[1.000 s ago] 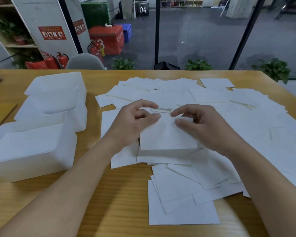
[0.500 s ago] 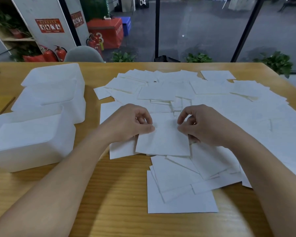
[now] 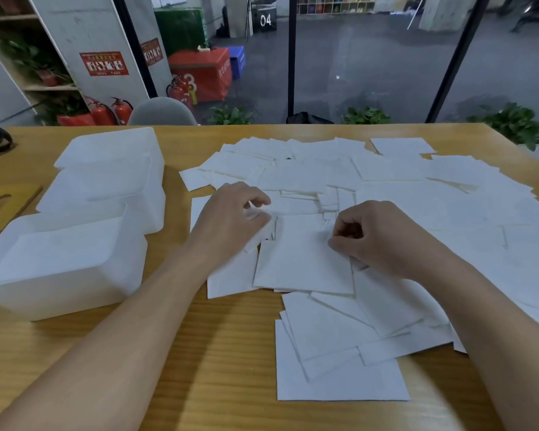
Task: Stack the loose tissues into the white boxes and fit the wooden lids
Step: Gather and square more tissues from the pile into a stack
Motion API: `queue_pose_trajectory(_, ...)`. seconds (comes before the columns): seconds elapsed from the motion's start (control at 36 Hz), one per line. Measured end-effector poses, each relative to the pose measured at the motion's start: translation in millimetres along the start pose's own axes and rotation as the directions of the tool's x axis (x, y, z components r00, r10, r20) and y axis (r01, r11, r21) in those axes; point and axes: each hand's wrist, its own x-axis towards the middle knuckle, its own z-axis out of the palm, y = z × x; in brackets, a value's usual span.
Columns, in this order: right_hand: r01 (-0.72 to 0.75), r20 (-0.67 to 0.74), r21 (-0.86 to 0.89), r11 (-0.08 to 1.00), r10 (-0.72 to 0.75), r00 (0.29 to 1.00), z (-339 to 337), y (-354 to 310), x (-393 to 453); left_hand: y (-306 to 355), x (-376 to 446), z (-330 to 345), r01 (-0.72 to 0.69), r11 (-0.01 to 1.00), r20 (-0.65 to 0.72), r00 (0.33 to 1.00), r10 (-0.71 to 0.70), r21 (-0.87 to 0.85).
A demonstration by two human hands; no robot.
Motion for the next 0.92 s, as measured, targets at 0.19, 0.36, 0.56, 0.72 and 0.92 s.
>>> queue_pose_trajectory(0.19,-0.007,-0.054,-0.051,0.999,0.004,0.999,9.6,-6.2,0.0,1.0,9.1,7.2,-0.007,0.998,0.034,0.999,0.005,0.058)
queue_pose_trajectory(0.36,0.002,-0.064,-0.098,0.995,-0.009,0.998,11.7,-8.4,-0.7,3.1,13.4,9.8,-0.001,0.989,0.003,1.0,0.0,0.146)
queue_pose_trajectory(0.56,0.003,-0.063,-0.117,0.993,-0.011,0.998,13.4,-6.7,-0.5,5.8,13.9,11.7,-0.032,0.989,-0.012,0.999,0.034,0.146)
queue_pose_trajectory(0.72,0.048,-0.154,-0.08,0.996,-0.06,0.986,18.0,-5.4,4.8,10.5,12.3,6.8,-0.097,0.988,-0.107,0.988,0.109,0.118)
queue_pose_trajectory(0.92,0.092,-0.303,0.0,0.996,-0.087,0.949,25.6,-1.5,11.0,21.0,3.7,-6.4,-0.255,0.965,-0.122,0.958,0.261,0.062)
